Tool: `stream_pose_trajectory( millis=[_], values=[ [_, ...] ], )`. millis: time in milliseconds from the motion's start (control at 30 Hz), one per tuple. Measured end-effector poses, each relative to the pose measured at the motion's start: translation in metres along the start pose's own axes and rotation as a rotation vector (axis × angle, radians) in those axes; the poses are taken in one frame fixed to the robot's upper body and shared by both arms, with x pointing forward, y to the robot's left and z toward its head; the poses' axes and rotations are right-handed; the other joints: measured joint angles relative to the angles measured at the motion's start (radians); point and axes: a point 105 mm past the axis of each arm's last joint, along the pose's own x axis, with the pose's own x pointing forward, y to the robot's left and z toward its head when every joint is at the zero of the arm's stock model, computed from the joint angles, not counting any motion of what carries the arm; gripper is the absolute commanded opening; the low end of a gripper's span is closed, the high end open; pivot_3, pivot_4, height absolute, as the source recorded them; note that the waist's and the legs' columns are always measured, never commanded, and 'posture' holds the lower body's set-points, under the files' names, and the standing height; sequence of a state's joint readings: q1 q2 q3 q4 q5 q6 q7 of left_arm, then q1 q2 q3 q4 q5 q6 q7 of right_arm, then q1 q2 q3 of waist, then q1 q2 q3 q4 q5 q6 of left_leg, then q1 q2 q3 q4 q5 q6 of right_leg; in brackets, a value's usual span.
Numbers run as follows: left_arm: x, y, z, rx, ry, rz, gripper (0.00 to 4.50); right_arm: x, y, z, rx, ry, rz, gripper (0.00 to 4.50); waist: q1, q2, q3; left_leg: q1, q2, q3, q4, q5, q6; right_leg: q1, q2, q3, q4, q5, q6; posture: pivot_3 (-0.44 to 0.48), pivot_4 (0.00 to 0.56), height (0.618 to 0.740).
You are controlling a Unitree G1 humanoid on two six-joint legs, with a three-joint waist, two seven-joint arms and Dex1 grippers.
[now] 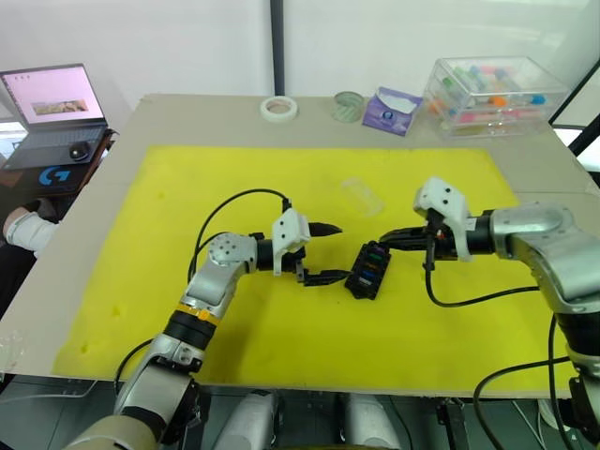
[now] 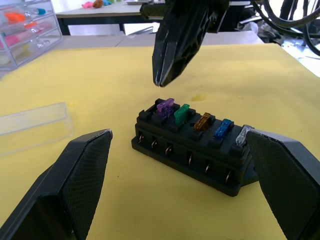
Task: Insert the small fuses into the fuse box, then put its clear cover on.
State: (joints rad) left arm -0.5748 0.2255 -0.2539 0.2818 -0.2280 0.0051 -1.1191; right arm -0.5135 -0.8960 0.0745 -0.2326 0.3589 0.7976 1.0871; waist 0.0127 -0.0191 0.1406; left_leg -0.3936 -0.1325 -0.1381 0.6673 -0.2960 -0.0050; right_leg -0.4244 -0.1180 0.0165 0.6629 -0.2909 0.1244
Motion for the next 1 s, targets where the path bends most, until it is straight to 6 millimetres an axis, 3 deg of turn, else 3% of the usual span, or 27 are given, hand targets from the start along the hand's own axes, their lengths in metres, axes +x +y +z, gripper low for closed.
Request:
stream_pose_trajectory(
  millis=[1000],
  values=[
    [-0.001,0.000,0.001,0.010,-0.002,0.000,4.50,0.008,0.004,-0.013,-0.008,0.021,0.020,0.02,-0.001,0.000,0.000,0.000,0.000,0.000,0.000,0.000,0.000,0.000,0.000,0.000,0.000,0.000,0.000,0.000,0.150,0.740]
  ],
)
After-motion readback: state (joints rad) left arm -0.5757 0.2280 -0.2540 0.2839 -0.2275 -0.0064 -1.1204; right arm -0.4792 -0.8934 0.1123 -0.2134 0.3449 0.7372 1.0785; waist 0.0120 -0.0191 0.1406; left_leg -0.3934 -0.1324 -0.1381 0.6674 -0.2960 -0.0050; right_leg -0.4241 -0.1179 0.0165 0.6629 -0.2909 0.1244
